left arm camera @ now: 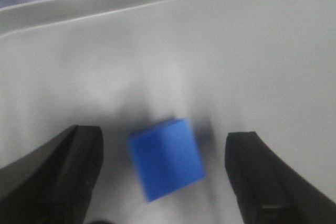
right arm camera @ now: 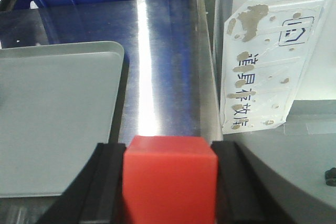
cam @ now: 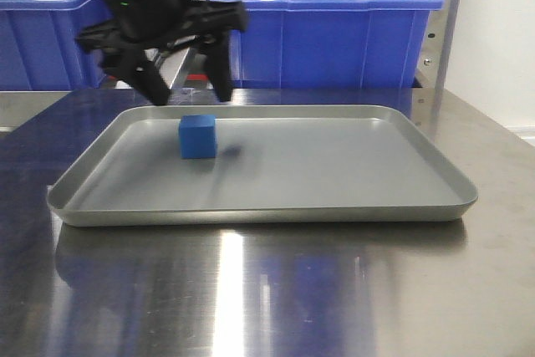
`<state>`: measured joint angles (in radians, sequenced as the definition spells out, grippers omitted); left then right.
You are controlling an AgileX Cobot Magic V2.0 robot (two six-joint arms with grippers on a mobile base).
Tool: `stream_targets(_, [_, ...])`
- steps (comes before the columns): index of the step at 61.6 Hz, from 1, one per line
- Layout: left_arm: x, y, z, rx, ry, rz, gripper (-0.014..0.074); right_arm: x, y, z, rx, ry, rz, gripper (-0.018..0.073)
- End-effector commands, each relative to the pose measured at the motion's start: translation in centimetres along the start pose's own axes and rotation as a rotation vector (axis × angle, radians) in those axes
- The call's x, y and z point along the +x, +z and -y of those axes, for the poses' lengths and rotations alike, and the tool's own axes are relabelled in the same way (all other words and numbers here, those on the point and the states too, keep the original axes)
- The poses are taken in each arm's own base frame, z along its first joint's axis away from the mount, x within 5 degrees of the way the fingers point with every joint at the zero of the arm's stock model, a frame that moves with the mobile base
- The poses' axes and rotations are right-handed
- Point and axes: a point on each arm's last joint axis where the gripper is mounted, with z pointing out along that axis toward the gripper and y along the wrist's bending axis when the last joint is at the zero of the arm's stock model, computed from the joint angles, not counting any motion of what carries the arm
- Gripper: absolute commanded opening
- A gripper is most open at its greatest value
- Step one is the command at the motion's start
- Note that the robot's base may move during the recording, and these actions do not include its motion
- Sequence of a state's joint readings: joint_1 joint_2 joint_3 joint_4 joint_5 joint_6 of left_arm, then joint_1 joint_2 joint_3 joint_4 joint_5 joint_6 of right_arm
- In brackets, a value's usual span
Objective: Sort and place red and blue blocks on shelf
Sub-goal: 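Lower the open left gripper over the blue cube and close it, then lift the blue cube off the tray with the left gripper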
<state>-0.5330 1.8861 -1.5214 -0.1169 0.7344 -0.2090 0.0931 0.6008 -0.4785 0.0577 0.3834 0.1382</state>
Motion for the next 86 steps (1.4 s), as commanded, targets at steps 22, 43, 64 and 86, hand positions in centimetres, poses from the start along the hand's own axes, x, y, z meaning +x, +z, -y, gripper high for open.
stream_targets(22, [-1.0, -0.1, 1.0, 0.014, -0.03, 0.02, 0.0538, -1.6, -0.5, -0.2, -0.006, -0.015, 0.109, 0.0057])
stream_targets(43, [-0.3, 1.4, 0.6, -0.009, -0.058, -0.055, 0.0533, -1.6, -0.5, -0.2, -0.006, -0.015, 0.109, 0.0057])
stream_targets(64, [0.1, 1.9, 0.5, -0.018, -0.06, -0.091, 0.0356, -1.6, -0.5, -0.2, -0.006, -0.015, 0.109, 0.0057])
stream_targets(86, [0.0, -0.7, -0.3, -0.08, -0.012, -0.102, 0.0126, -1.6, -0.5, -0.2, -0.006, -0.015, 0.109, 0.0057])
